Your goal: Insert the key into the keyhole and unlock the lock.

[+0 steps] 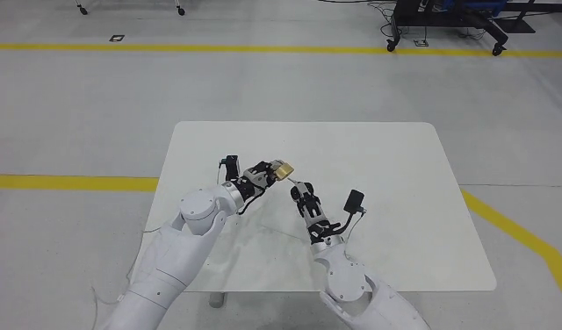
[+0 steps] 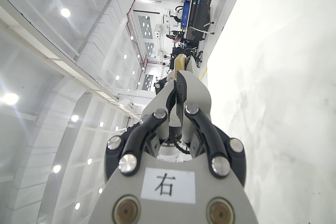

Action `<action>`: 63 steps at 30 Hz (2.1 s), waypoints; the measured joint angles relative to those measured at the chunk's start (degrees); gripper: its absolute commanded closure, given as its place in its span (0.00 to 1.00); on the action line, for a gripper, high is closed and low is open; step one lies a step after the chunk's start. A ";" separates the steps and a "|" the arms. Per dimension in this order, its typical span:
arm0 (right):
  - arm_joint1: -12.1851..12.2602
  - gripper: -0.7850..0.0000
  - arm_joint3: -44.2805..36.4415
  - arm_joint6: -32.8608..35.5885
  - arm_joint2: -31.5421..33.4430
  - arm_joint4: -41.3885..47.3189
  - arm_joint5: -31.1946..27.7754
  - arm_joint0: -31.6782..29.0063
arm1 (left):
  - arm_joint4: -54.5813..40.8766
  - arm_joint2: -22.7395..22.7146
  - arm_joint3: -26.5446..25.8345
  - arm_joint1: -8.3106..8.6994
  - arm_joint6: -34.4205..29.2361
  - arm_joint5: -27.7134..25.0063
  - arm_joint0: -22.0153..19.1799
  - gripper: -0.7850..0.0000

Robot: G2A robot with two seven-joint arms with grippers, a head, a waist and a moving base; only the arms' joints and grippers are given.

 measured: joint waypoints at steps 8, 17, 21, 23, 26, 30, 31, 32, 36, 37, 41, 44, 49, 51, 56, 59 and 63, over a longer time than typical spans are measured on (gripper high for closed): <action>-1.10 1.00 0.67 -1.71 0.30 -1.30 0.79 0.16 | 1.06 -0.01 0.21 -0.09 -1.20 0.16 -0.21 1.00; -2.15 1.00 1.18 -2.28 0.68 -2.63 2.05 0.09 | 1.42 -0.16 0.36 -0.28 -1.27 0.26 -0.24 1.00; -2.57 1.00 1.35 -2.23 0.94 -2.80 2.46 -0.01 | 1.68 -0.23 0.45 -0.35 -1.46 0.22 -0.28 1.00; -2.78 1.00 1.40 -2.14 1.12 -2.97 2.59 -0.07 | 1.65 -0.34 0.54 -0.39 -1.56 0.20 -0.34 1.00; -3.03 1.00 1.38 -1.94 1.34 -3.40 2.58 -0.30 | 1.58 -0.48 0.74 -0.45 -1.75 0.19 -0.44 1.00; -3.33 1.00 1.39 -1.21 1.65 -3.73 2.49 -0.57 | 1.45 -0.64 0.97 -0.53 -1.90 0.32 -0.62 1.00; -3.42 1.00 1.42 -1.08 1.76 -3.83 2.46 -0.64 | 1.40 -0.69 1.03 -0.56 -1.95 0.29 -0.63 1.00; -3.50 1.00 1.43 -1.01 1.84 -3.91 2.44 -0.70 | 1.37 -0.72 1.07 -0.58 -1.96 0.24 -0.64 1.00; -3.82 1.00 1.52 -0.95 2.14 -4.35 2.41 -0.94 | 1.56 -0.74 1.17 -0.65 -2.11 0.20 -0.68 1.00; -3.93 1.00 1.57 -0.95 2.22 -4.42 2.45 -0.98 | 1.66 -0.73 1.19 -0.67 -2.17 0.17 -0.68 1.00; -4.27 1.00 1.69 -0.77 2.48 -4.62 2.36 -1.11 | 1.92 -0.71 1.22 -0.74 -2.28 0.05 -0.65 1.00; -4.51 1.00 1.80 -0.71 2.72 -4.84 2.25 -1.27 | 2.05 -0.72 1.25 -0.79 -2.36 0.06 -0.64 1.00; -4.97 1.00 2.08 -0.82 3.22 -4.66 2.28 -1.37 | 2.48 -0.68 1.17 -0.86 -2.62 -0.11 -0.53 1.00; -5.12 1.00 2.17 -0.80 3.40 -4.66 2.20 -1.39 | 2.59 -0.71 1.14 -0.88 -2.77 -0.20 -0.47 1.00; -5.49 1.00 2.26 -0.92 3.88 -5.18 1.98 -1.69 | 3.12 -0.75 0.98 -0.90 -3.08 -0.36 -0.27 1.00; -5.73 1.00 2.28 -1.03 3.99 -5.69 2.43 -1.84 | 3.29 -0.81 0.93 -0.92 -3.18 -0.25 -0.23 1.00; -6.11 1.00 2.42 -1.16 3.60 -6.81 3.37 -1.81 | 3.67 -0.86 0.82 -0.94 -3.10 -0.18 -0.15 1.00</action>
